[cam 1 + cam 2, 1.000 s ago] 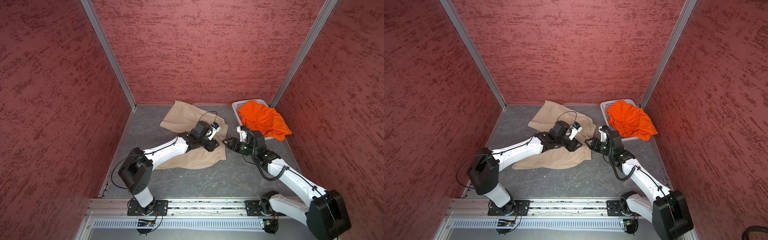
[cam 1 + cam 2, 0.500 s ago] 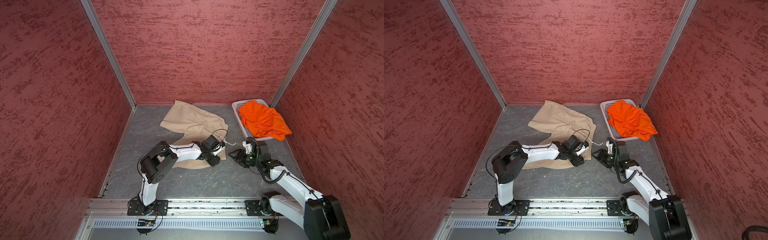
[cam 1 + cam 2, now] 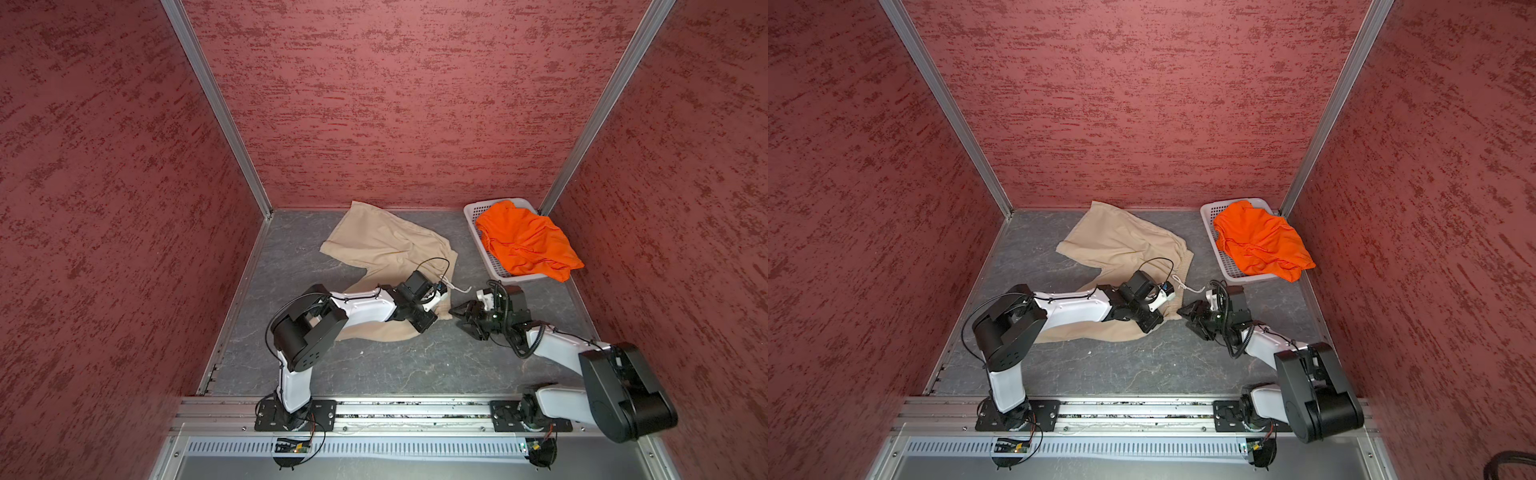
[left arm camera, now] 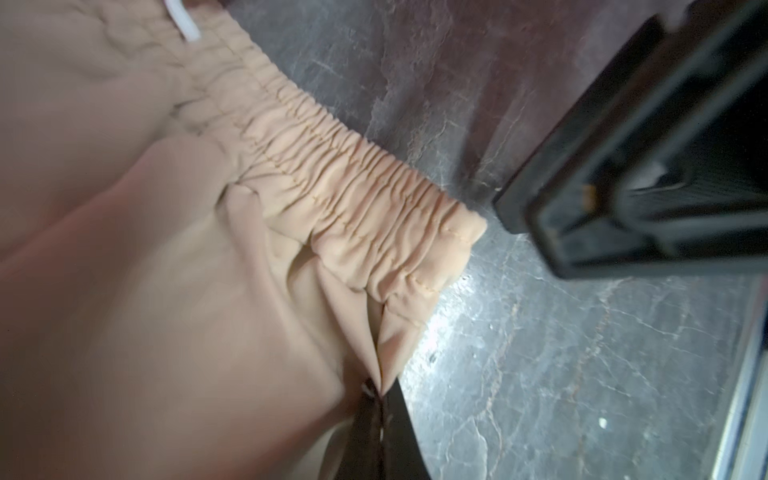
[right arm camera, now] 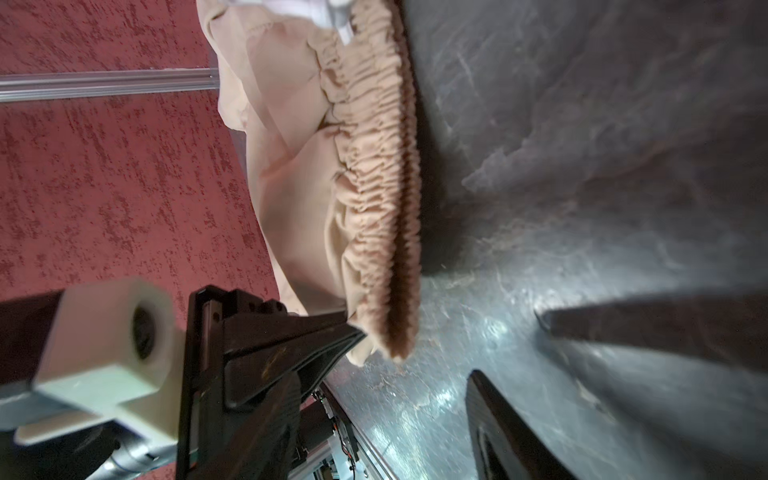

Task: Fold and stack the shorts

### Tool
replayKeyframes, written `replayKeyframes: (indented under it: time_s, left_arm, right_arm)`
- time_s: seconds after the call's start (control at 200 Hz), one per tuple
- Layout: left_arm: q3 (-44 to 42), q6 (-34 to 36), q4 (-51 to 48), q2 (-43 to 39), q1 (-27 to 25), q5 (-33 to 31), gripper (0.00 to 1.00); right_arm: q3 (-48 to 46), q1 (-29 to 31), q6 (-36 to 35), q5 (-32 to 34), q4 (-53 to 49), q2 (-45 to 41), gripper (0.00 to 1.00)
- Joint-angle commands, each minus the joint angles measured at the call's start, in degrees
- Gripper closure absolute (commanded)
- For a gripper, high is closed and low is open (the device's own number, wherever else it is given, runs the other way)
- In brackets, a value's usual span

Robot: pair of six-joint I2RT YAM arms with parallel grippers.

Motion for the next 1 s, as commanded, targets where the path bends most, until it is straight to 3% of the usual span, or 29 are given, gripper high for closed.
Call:
replayKeyframes:
  time_s: [0.0, 0.351, 0.451, 0.526, 0.621, 0.746, 0.992]
  left_arm:
    - [-1.6, -0.2, 5.4, -4.3, 1.0, 4.0, 1.0]
    - [-3.2, 1.3, 5.4, -5.7, 1.6, 6.5, 0.99]
    - [-3.2, 1.8, 4.7, -6.1, 1.6, 5.2, 0.98]
    - [-3.1, 1.8, 4.2, -6.5, 1.6, 4.0, 0.96]
    - [-3.4, 1.1, 3.6, -7.6, 1.7, 0.1, 0.79]
    - [-5.4, -1.3, 3.7, -11.5, 3.5, -4.0, 0.56]
    - [-12.7, -7.3, 4.2, -22.8, 8.7, -12.6, 0.47]
  right_arm:
    - [2.2, 0.2, 4.2, -3.1, 8.8, 2.7, 0.34]
    - [6.4, 2.6, 8.1, -4.8, 17.7, 11.7, 0.4]
    - [7.0, 3.3, 10.3, -5.1, 21.4, 13.3, 0.51]
    - [7.6, 3.6, 11.3, -5.0, 23.1, 13.6, 0.67]
    - [9.4, 3.5, 11.7, -3.9, 23.9, 11.6, 0.83]
    - [16.5, 3.5, 7.4, -2.3, 15.9, 7.7, 0.89]
    - [32.0, 3.3, 0.1, -0.9, 2.9, 3.9, 0.94]
